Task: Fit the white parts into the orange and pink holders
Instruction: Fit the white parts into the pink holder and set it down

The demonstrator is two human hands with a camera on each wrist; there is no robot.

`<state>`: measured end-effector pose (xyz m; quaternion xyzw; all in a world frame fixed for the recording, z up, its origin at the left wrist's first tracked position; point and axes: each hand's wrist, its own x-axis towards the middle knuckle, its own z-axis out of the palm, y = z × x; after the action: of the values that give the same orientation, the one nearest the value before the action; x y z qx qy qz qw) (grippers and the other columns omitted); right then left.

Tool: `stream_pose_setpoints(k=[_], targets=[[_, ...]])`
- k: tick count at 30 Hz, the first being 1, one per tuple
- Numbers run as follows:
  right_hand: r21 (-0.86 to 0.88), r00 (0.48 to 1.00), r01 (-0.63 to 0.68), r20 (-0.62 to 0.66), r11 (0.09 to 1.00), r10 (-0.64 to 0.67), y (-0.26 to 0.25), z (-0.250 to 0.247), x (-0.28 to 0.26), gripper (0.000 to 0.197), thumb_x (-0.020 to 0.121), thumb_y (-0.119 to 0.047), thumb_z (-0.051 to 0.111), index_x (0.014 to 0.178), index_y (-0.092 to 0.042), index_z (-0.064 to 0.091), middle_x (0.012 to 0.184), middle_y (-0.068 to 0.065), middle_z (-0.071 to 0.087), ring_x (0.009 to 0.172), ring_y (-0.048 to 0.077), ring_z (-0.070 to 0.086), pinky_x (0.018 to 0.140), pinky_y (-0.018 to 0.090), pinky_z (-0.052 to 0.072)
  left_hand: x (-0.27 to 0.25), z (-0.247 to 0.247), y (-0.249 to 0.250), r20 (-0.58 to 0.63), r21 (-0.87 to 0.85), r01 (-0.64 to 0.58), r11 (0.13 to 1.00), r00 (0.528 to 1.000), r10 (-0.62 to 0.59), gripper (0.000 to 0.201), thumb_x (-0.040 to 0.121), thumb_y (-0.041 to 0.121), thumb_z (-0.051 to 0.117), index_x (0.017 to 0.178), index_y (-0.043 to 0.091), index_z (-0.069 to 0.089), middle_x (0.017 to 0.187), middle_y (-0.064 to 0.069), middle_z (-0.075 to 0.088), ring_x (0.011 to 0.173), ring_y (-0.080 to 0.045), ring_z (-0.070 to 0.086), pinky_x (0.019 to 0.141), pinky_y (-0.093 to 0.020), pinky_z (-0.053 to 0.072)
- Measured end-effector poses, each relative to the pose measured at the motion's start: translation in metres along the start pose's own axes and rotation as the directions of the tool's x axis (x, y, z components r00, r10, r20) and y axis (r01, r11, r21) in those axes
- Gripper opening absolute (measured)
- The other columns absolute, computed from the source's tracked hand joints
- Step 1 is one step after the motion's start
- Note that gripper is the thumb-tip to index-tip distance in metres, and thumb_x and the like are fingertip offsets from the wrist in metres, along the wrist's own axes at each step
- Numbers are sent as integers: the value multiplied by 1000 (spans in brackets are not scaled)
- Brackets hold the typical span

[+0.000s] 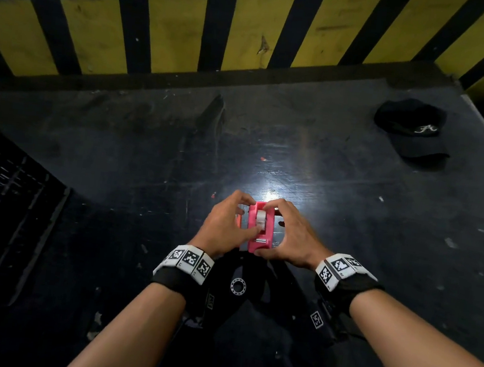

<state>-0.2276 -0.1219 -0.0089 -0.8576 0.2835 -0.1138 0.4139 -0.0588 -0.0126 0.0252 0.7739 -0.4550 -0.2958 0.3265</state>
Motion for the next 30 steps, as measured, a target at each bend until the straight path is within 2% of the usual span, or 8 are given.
stream_pose_setpoints(k=[2, 5, 8, 12, 17, 22, 26, 30], targets=[[-12, 1000, 1, -1, 1000, -1, 1, -3, 1, 90, 54, -37, 97, 129, -32, 49, 126, -6, 55, 110, 12, 58, 96, 28, 52, 0, -2, 3, -9, 5, -41, 999, 999, 41, 47, 68, 39, 83, 109, 37, 60, 115, 11, 70, 108, -11, 67, 96, -42, 57], [-33, 1000, -18, -11, 999, 17, 1, -7, 2, 87, 55, -35, 98, 127, -34, 49, 125, -7, 55, 106, 8, 58, 84, 6, 41, 1, -5, 9, -49, 71, -167, 983, 984, 170, 31, 76, 36, 81, 104, 34, 70, 115, 13, 69, 107, -11, 66, 96, -42, 56], [-40, 1000, -7, -6, 999, 6, -1, -8, 3, 87, 55, -41, 96, 127, -38, 47, 128, -8, 56, 109, 8, 58, 90, 14, 45, 2, -9, 13, -37, 195, -220, 956, 972, 231, 15, 82, 37, 79, 97, 34, 79, 119, 15, 71, 110, -12, 62, 99, -41, 51], [-65, 1000, -7, -5, 998, 7, -3, -10, 5, 87, 55, -46, 94, 129, -36, 47, 127, -9, 57, 110, 8, 58, 91, 19, 46, 5, -7, 14, -55, 261, -247, 933, 961, 270, 11, 86, 37, 75, 93, 32, 82, 115, 16, 72, 104, -13, 62, 92, -41, 51], [-72, 1000, -16, 13, 997, 17, 1, -8, 7, 88, 51, -56, 91, 126, -36, 50, 119, -11, 61, 107, 7, 63, 97, 32, 57, 5, -9, 18, -13, 257, -268, 928, 960, 281, 8, 87, 28, 77, 92, 27, 82, 115, 13, 70, 106, -14, 62, 85, -18, 40], [-30, 999, -36, 11, 999, 37, 0, -10, 8, 88, 50, -61, 92, 126, -37, 55, 117, -11, 68, 100, 8, 71, 89, 32, 62, -7, -12, 18, 56, 266, -272, 925, 962, 267, 8, 85, 35, 79, 91, 32, 82, 119, 16, 67, 111, -10, 62, 97, -38, 50], [23, 998, -61, -1, 998, 61, -1, -12, 9, 81, 51, -50, 94, 122, -34, 58, 112, -9, 72, 78, 3, 74, 77, 25, 59, -22, -13, 14, 100, 302, -270, 914, 963, 251, 9, 83, 36, 79, 91, 35, 82, 122, 17, 65, 112, -11, 62, 96, -41, 51], [56, 997, -74, 12, 996, 73, -3, -10, 8, 81, 51, -46, 94, 124, -35, 60, 117, -11, 72, 74, -1, 73, 80, 27, 61, -29, -11, 12, 85, 287, -224, 931, 974, 208, 13, 84, 33, 80, 97, 35, 83, 126, 11, 66, 109, -12, 66, 93, -38, 53]])
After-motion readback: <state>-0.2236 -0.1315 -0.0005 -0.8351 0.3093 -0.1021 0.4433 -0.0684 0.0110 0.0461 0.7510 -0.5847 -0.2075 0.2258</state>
